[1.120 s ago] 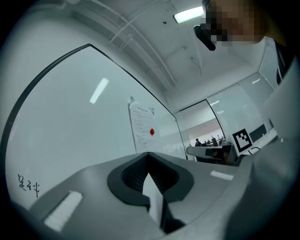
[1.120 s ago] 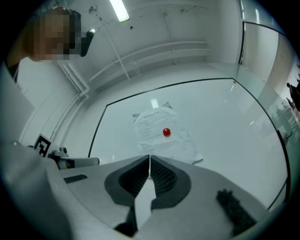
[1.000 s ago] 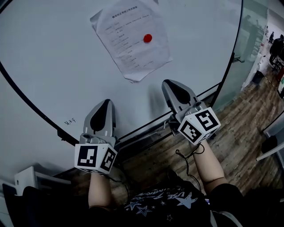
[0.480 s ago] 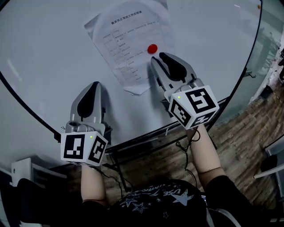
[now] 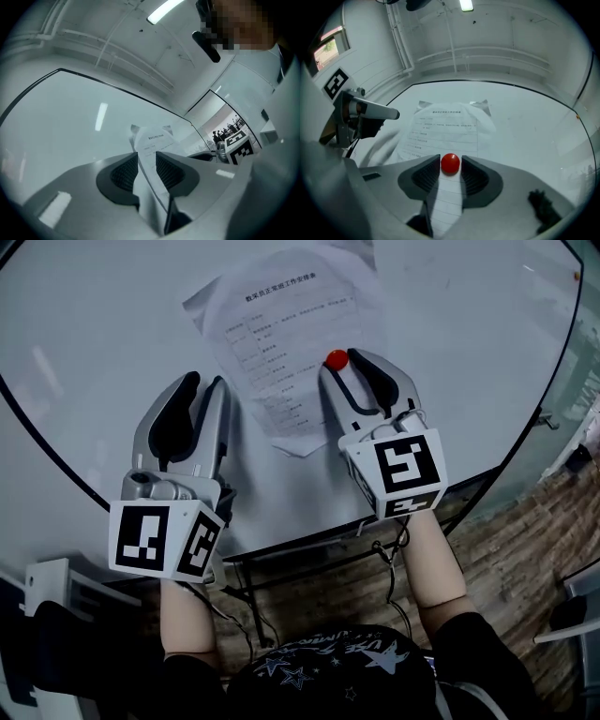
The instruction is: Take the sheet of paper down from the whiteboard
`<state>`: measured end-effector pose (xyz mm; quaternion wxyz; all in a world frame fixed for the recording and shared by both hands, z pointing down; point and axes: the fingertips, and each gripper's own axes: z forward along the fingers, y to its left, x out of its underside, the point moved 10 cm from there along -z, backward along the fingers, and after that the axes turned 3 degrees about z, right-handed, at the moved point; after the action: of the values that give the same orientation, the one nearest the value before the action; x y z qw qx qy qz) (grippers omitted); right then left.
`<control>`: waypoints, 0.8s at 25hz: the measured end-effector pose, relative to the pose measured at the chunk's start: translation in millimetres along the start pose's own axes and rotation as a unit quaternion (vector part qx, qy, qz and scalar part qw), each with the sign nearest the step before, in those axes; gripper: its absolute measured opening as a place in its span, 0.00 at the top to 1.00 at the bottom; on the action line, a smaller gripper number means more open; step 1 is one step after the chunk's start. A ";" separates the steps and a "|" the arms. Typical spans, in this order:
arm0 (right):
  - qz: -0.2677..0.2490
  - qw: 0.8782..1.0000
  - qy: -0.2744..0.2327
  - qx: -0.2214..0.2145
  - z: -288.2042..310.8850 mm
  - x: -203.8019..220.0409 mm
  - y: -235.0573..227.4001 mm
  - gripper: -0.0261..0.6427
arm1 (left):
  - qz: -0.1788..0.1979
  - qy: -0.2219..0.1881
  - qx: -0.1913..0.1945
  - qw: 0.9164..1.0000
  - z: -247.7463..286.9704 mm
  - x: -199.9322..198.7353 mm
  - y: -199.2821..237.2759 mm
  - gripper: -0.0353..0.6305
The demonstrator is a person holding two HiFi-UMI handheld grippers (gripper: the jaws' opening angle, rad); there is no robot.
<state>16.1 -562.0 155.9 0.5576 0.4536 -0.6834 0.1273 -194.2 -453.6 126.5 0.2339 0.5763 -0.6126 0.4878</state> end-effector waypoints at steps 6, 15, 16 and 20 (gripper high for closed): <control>-0.030 0.999 0.009 0.009 2.5 -3.1 1.5 0.76 | 0.048 -0.021 -0.027 0.998 14.9 -20.5 4.0 0.73; -0.036 0.999 0.004 0.021 4.1 -0.9 4.5 0.76 | 0.075 -0.014 -0.051 0.996 42.1 -38.1 15.9 0.70; -0.036 0.999 0.005 0.020 4.2 -1.0 4.6 0.76 | 0.068 -0.018 -0.047 0.996 45.4 -39.8 16.8 0.70; -0.033 0.999 0.004 0.022 3.9 -0.3 4.5 0.76 | 0.073 -0.012 -0.058 0.996 56.3 -42.6 17.1 0.71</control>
<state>10.1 -562.0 155.8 0.5546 0.4875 -0.6626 0.1255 -185.0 -484.4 61.4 0.2229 0.5215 -0.6831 0.4601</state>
